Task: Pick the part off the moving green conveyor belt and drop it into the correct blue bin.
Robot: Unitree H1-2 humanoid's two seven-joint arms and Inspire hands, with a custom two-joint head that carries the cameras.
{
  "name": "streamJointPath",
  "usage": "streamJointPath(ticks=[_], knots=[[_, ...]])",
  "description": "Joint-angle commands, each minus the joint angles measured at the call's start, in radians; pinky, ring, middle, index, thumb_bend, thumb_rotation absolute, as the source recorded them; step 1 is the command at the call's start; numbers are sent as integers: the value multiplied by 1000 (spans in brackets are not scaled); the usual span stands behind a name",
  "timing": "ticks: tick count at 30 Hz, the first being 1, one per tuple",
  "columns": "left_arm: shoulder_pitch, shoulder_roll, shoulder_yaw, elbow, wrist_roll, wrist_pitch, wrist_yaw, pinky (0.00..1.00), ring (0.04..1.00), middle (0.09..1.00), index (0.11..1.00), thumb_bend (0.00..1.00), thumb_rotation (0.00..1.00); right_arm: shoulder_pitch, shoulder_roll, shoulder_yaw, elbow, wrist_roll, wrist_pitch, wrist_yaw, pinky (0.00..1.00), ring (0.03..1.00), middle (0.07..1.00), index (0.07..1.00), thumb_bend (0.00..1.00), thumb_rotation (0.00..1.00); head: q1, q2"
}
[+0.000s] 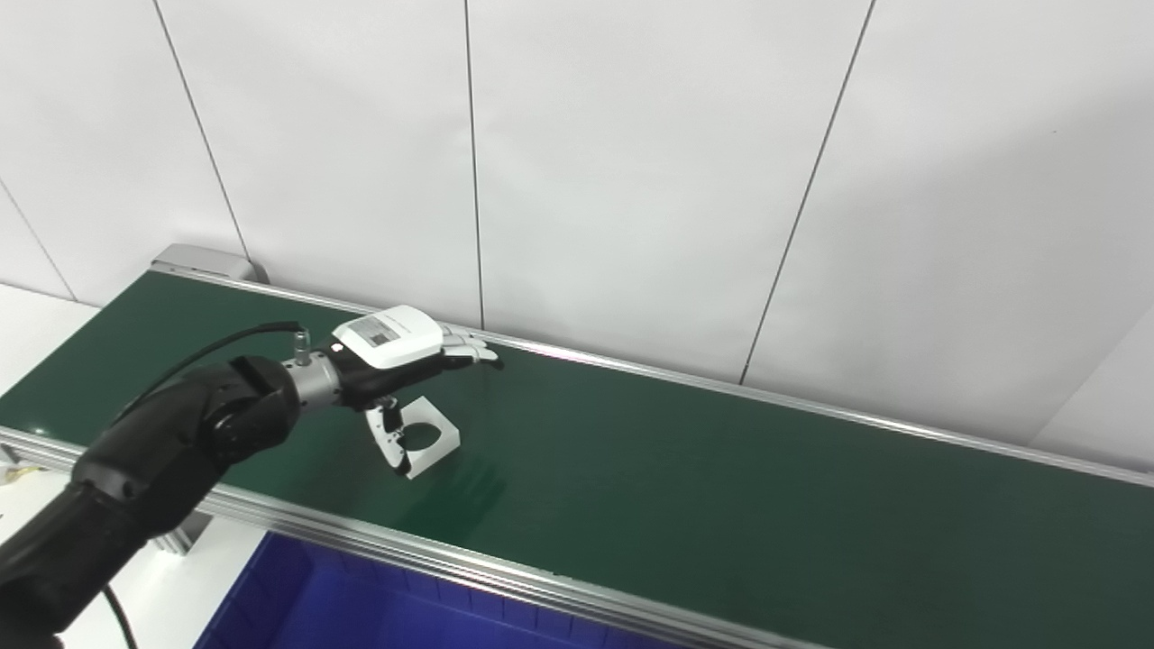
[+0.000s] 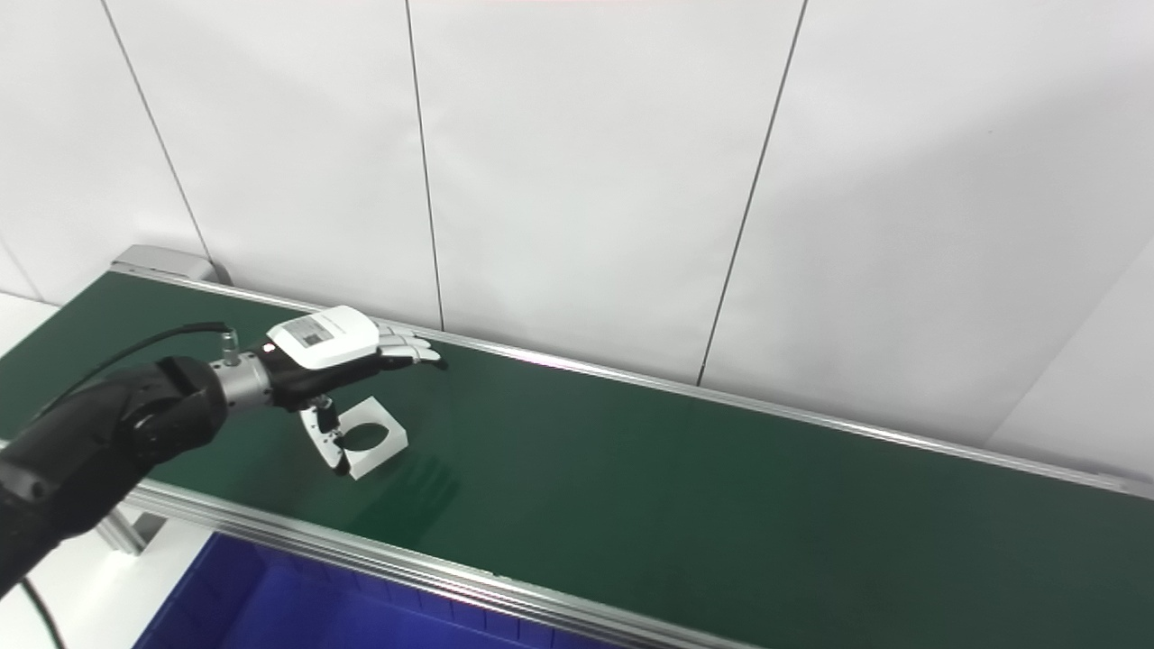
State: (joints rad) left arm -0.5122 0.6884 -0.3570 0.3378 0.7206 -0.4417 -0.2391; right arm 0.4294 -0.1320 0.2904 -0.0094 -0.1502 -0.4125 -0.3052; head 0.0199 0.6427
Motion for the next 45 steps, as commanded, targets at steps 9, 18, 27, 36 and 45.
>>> streamJointPath(ticks=[9, 18, 27, 36, 45], knots=[[-65, -33, 1, -18, 51, 32, -18, 891, 940, 941, 900, 882, 85, 5, -9, 4, -29, 1, -57, -10, 926, 872, 889, 973, 642, 444, 29, 5], [-79, -72, -32, -1, 94, 56, -41, 896, 948, 943, 904, 897, 64, 6, -8, 1, -25, 4, -57, -23, 924, 878, 886, 966, 660, 470, 54, 6], [-83, -98, -54, 34, 142, 74, -25, 916, 952, 941, 904, 880, 16, 5, -13, 8, -25, 14, -57, -34, 927, 877, 881, 965, 661, 478, 65, 8], [-98, -124, -89, 103, 196, 82, 16, 911, 950, 945, 898, 841, 0, 7, -16, 14, -29, 14, -57, -42, 915, 871, 880, 965, 646, 464, 71, 9], [-106, -146, -99, 158, 221, 102, 55, 910, 935, 938, 900, 747, 0, 9, -15, 14, -32, 21, -57, -43, 912, 871, 883, 963, 656, 480, 77, 12]])
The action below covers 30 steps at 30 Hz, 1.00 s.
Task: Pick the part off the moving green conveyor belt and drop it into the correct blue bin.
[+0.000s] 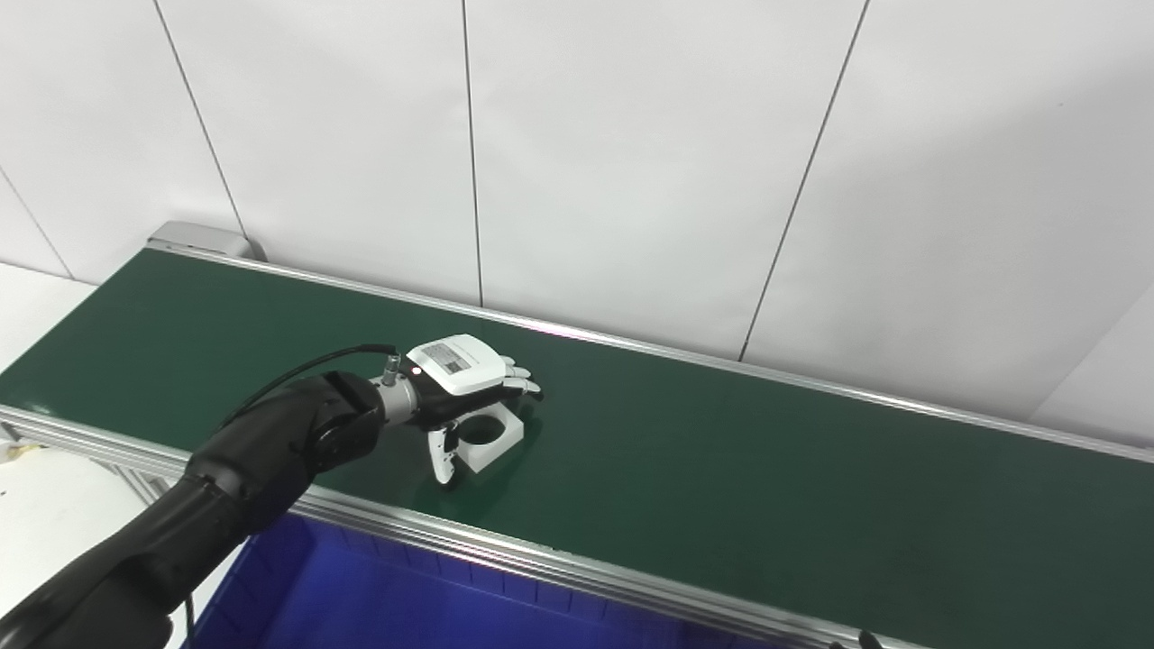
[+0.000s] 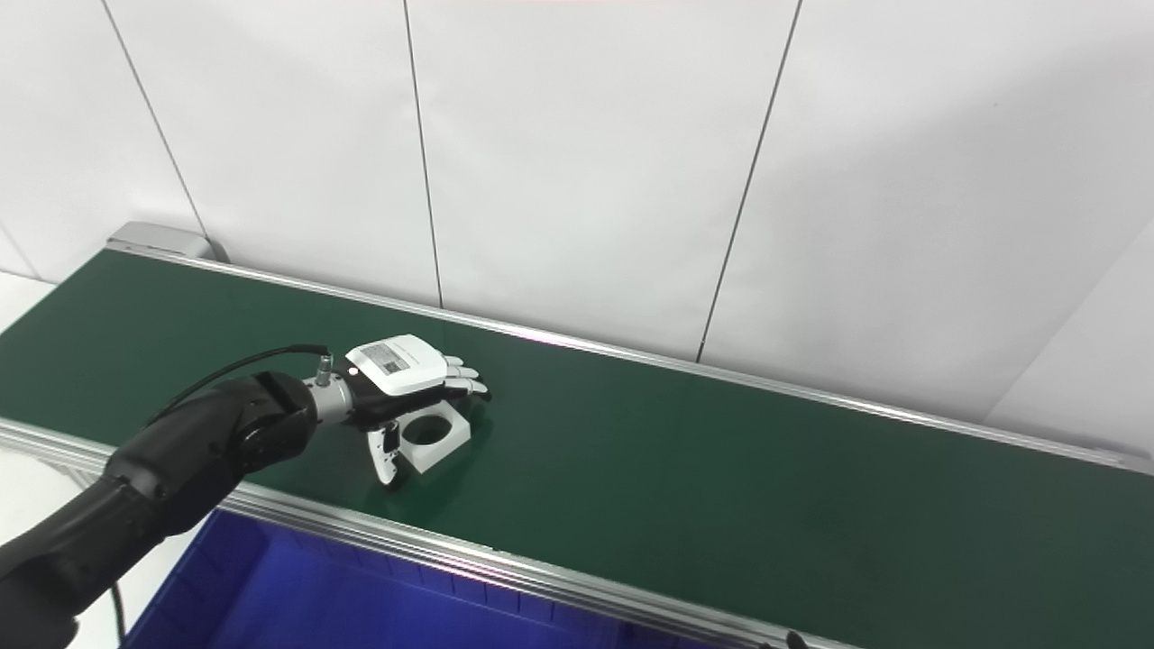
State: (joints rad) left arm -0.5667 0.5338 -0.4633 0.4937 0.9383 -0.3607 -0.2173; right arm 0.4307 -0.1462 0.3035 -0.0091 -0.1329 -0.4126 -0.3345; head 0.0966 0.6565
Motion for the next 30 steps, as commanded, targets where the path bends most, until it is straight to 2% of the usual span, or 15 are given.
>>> streamJointPath(ticks=[1, 4, 6, 7, 8, 9, 10, 12, 14, 16, 20, 26, 30], knots=[[-52, 3, 4, 14, 11, 20, 53, 905, 930, 933, 897, 741, 0, 8, -2, 2, -33, 1, -57, -17, 910, 870, 883, 963, 653, 481, 0, 2], [-58, -20, -9, 69, 23, 4, 128, 845, 874, 887, 860, 666, 0, 9, -3, 4, -33, -4, -57, -24, 903, 868, 880, 962, 647, 489, 0, 2], [-59, -35, -4, 92, 6, 4, 153, 817, 853, 871, 846, 650, 0, 11, -4, 5, -37, -4, -57, -26, 903, 869, 880, 962, 647, 494, -4, 6], [-58, -44, 1, 102, -8, 6, 160, 719, 761, 816, 796, 627, 0, 12, -4, 6, -39, -3, -57, -26, 905, 870, 883, 962, 651, 502, -4, 6], [-59, -55, 6, 114, -22, 6, 171, 685, 730, 797, 779, 619, 0, 12, -5, 7, -39, -5, -57, -30, 905, 870, 883, 962, 652, 504, -3, 7], [-60, -62, 8, 123, -31, 6, 179, 548, 517, 600, 667, 530, 0, 12, -6, 9, -39, -7, -57, -33, 901, 868, 882, 962, 655, 514, -3, 7], [-61, -67, 7, 116, -34, 22, 163, 538, 502, 586, 659, 524, 0, 12, -7, 11, -39, -8, -57, -36, 901, 868, 882, 962, 656, 514, -1, 7], [-61, -74, 6, 102, -41, 48, 132, 430, 441, 517, 561, 505, 0, 11, -8, 14, -39, -8, -57, -42, 898, 868, 882, 961, 647, 510, -1, 8], [-59, -77, 10, 87, -57, 67, 100, 366, 407, 491, 537, 500, 0, 9, -9, 19, -38, -13, -57, -51, 899, 867, 881, 961, 643, 501, -4, 9], [-55, -78, 12, 76, -77, 85, 78, 346, 395, 481, 536, 499, 0, 8, -8, 19, -37, -9, -57, -51, 896, 861, 876, 958, 648, 502, -5, 9], [-53, -79, 12, 71, -105, 115, 36, 394, 418, 511, 507, 501, 0, 5, -7, 21, -36, 3, -57, -45, 901, 864, 878, 956, 646, 496, -5, 8], [-51, -58, 7, 59, -146, 80, 14, 390, 410, 497, 519, 501, 0, 2, -3, 22, -31, -2, -57, -47, 900, 866, 878, 956, 645, 502, -20, 7], [-22, -36, 49, -6, -200, 52, 29, 387, 413, 500, 512, 501, 0, 5, 1, 26, -35, -19, -57, -55, 896, 865, 877, 960, 645, 512, -59, 20]])
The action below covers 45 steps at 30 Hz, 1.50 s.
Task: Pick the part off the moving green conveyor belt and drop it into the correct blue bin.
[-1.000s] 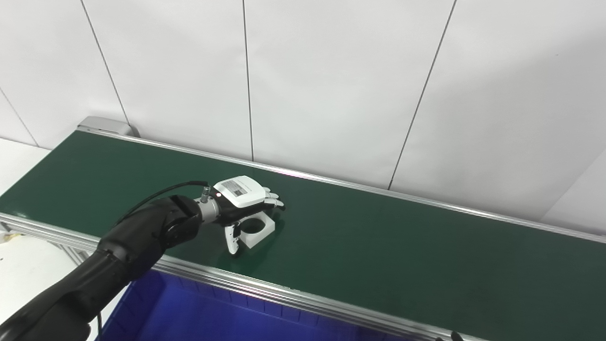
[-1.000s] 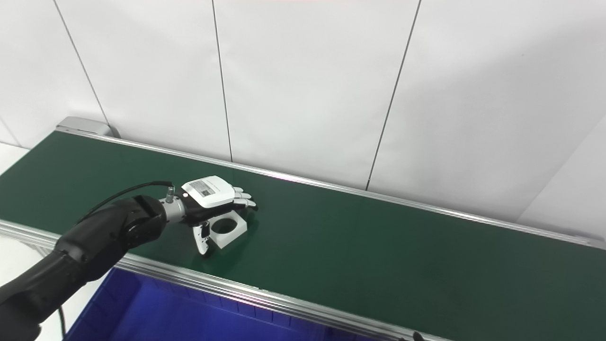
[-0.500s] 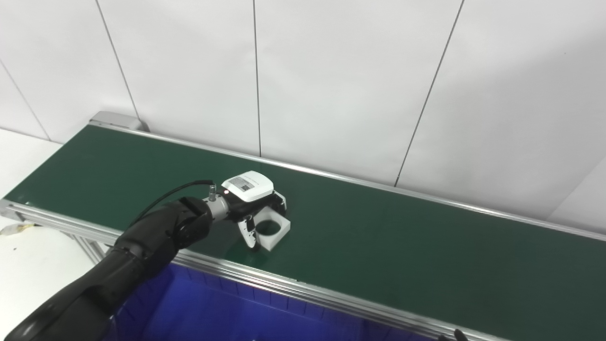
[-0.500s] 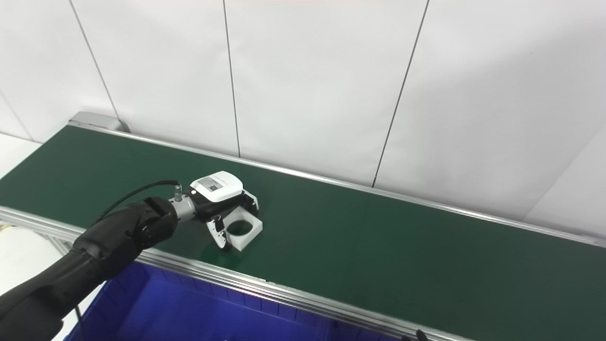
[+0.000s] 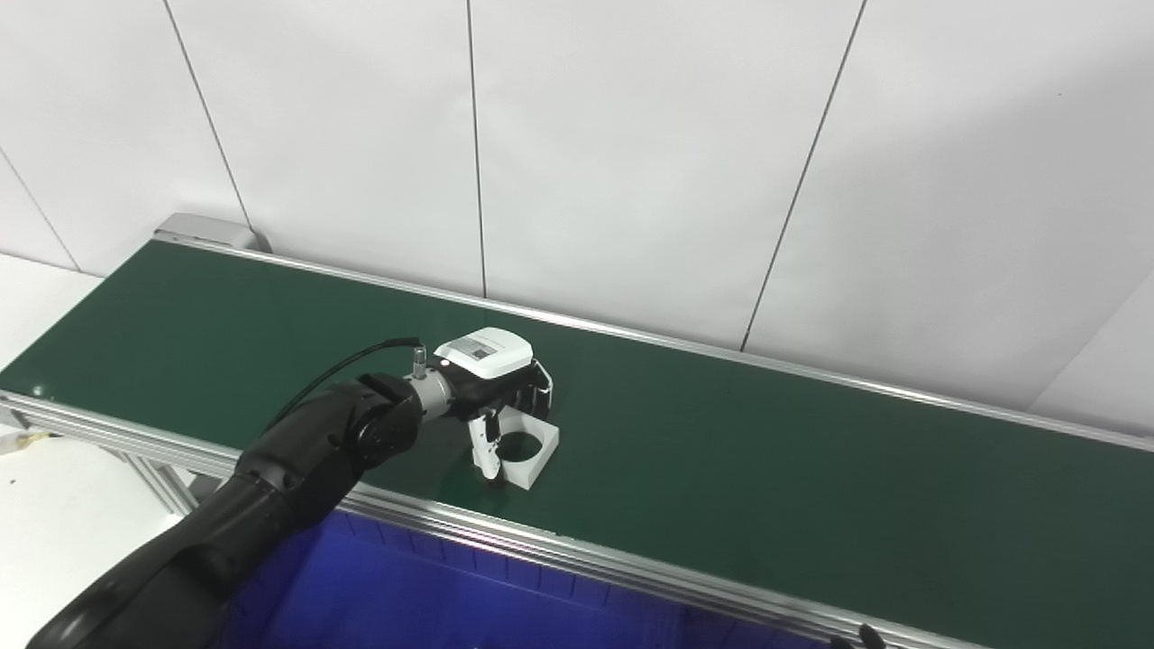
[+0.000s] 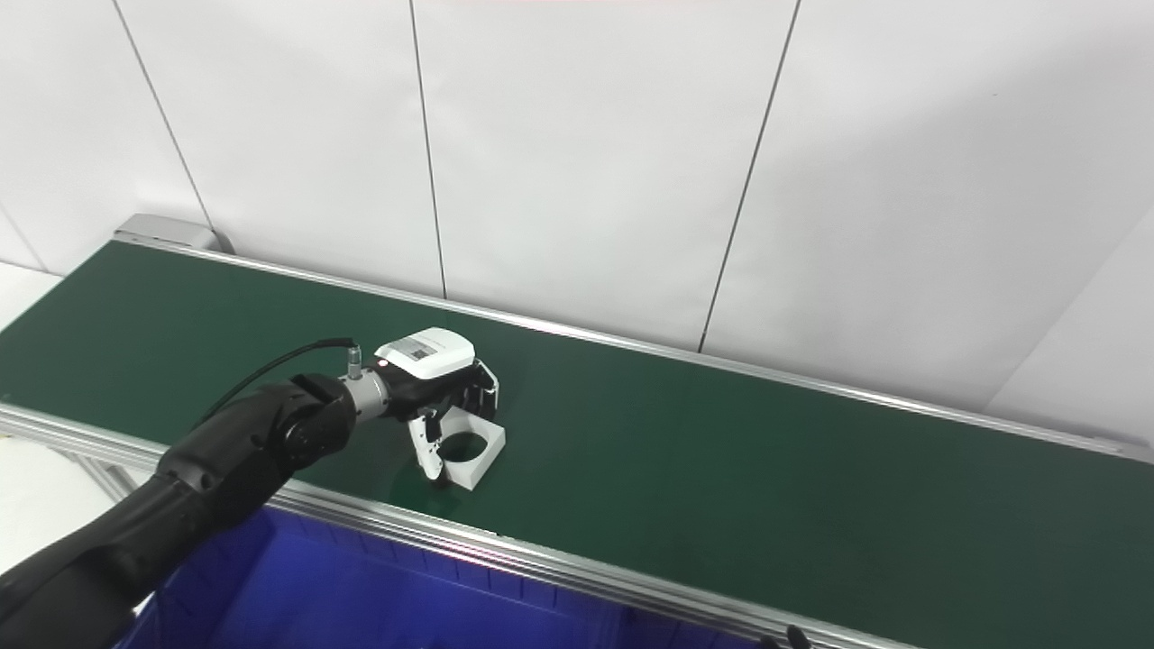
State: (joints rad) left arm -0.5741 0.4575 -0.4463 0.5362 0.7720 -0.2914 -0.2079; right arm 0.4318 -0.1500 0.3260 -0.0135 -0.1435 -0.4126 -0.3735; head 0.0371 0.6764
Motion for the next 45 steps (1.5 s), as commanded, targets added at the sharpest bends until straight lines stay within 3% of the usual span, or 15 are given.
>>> streamJointPath(ticks=[1, 7, 11, 20, 25, 27, 35, 41, 45], knots=[[-3, 47, 48, -74, -51, -24, 27, 387, 414, 500, 511, 501, 0, 5, 7, 4, -33, -9, -57, -17, 895, 864, 876, 961, 647, 512, -3, 0], [99, 78, 174, -270, -185, -98, 60, 386, 411, 498, 497, 501, 0, 13, 14, 6, -50, -22, -57, -10, 882, 855, 871, 954, 665, 504, -60, 20], [196, 76, 254, -421, -295, -80, 47, 361, 403, 495, 505, 499, 0, 22, 19, -3, -75, -17, -57, 17, 871, 848, 864, 943, 670, 448, -99, 41], [356, 65, 340, -605, -452, -81, 9, 255, 362, 445, 522, 494, 0, 31, 25, -22, -112, -39, -56, 35, 786, 791, 823, 900, 725, 375, -160, 72], [436, 67, 343, -654, -493, -100, -25, 241, 341, 451, 529, 490, 0, 43, 47, -42, -135, -56, -55, 61, 770, 778, 815, 897, 736, 370, -185, 108], [471, 64, 333, -663, -504, -109, -38, 284, 378, 462, 518, 495, 0, 47, 61, -55, -148, -56, -49, 79, 766, 775, 815, 895, 743, 346, -193, 123], [589, 48, 289, -631, -520, -174, -45, 293, 377, 471, 522, 495, 0, 53, 108, -103, -182, -58, -31, 149, 757, 777, 813, 891, 767, 373, -205, 169], [667, 23, 259, -680, -471, -94, -79, 296, 384, 476, 520, 496, 0, 52, 118, -126, -204, -63, -12, 178, 750, 773, 808, 894, 768, 396, -197, 208], [694, 10, 230, -674, -446, -44, -113, 398, 436, 473, 505, 499, 0, 57, 124, -137, -216, -62, 0, 192, 749, 774, 806, 894, 772, 415, -192, 216]])
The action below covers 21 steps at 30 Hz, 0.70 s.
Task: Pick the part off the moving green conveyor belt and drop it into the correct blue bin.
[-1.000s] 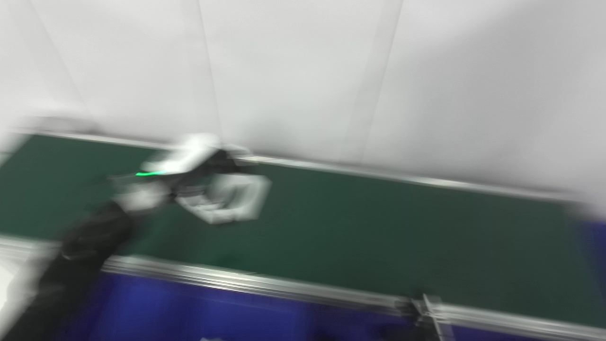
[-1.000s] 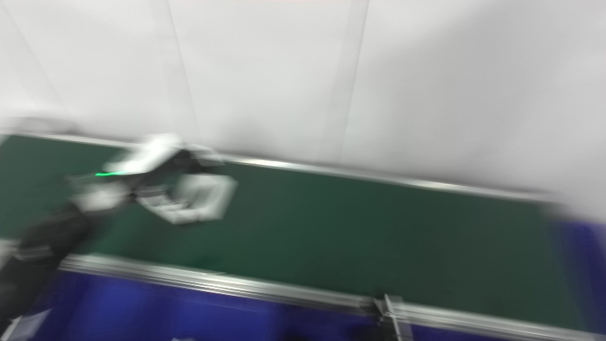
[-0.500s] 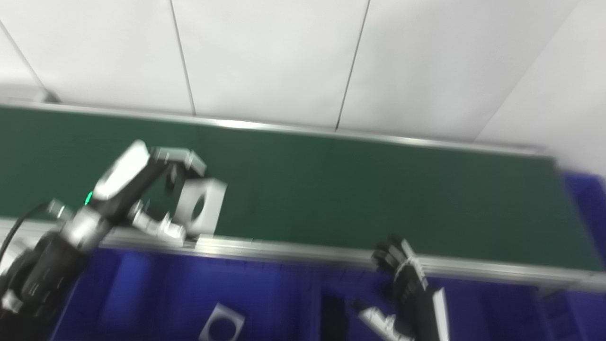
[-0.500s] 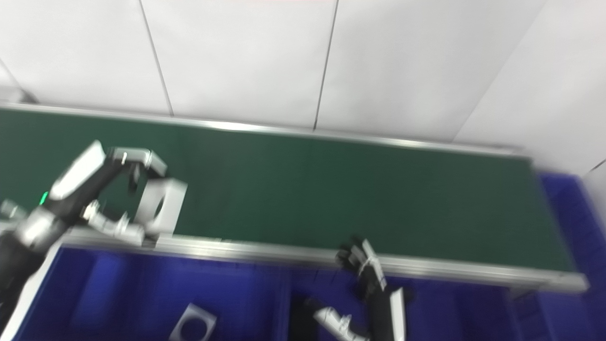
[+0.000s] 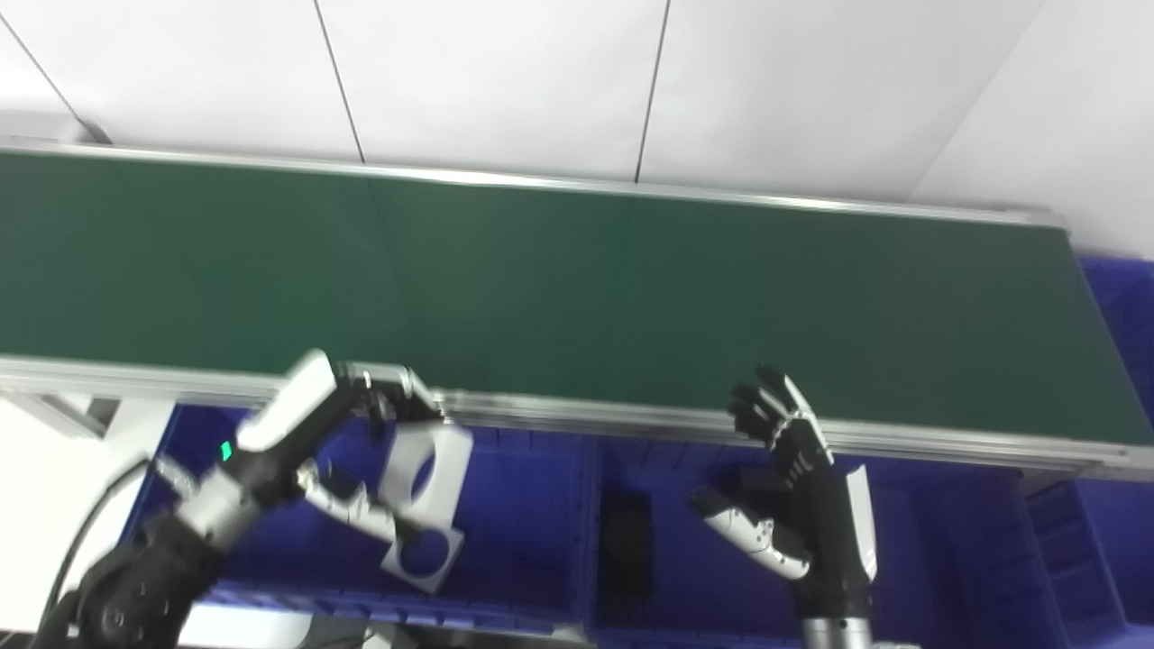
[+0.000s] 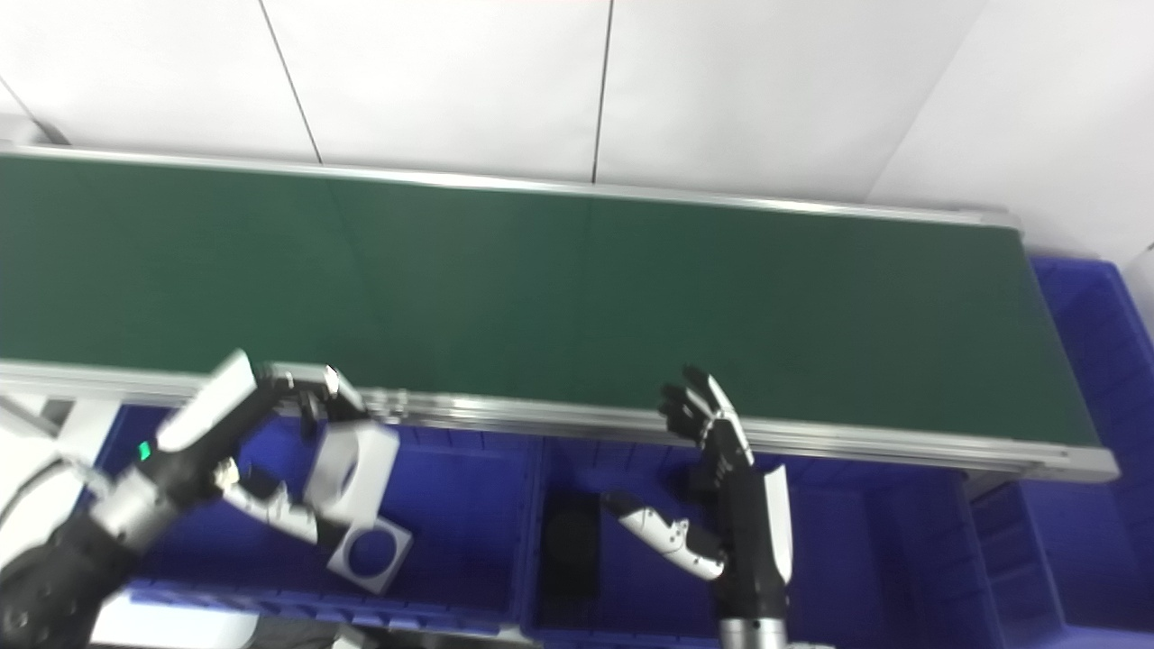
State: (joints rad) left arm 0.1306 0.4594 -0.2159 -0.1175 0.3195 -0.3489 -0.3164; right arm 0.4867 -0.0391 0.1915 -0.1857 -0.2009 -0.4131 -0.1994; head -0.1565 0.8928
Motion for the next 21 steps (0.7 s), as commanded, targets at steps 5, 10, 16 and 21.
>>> streamJointPath(ticks=[5, 10, 16, 21], knots=[[-4, -1, -40, -18, 52, 44, -35, 450, 465, 490, 486, 499, 0, 8, 22, -13, -61, 14, 18, 37, 757, 779, 805, 891, 788, 415, -6, 13], [-10, -14, -73, -18, 94, 125, -72, 406, 430, 522, 486, 497, 0, 17, 34, -23, -66, 8, 20, 48, 752, 776, 800, 886, 799, 429, -23, 16], [-22, -27, -77, -12, 135, 212, -74, 408, 420, 509, 503, 497, 0, 27, 42, -25, -70, -7, 20, 53, 748, 780, 810, 885, 792, 431, -42, 8], [-27, -47, -67, 23, 186, 247, -29, 466, 447, 490, 541, 499, 0, 35, 53, -22, -72, -31, 15, 51, 750, 778, 810, 886, 786, 428, -81, -12]])
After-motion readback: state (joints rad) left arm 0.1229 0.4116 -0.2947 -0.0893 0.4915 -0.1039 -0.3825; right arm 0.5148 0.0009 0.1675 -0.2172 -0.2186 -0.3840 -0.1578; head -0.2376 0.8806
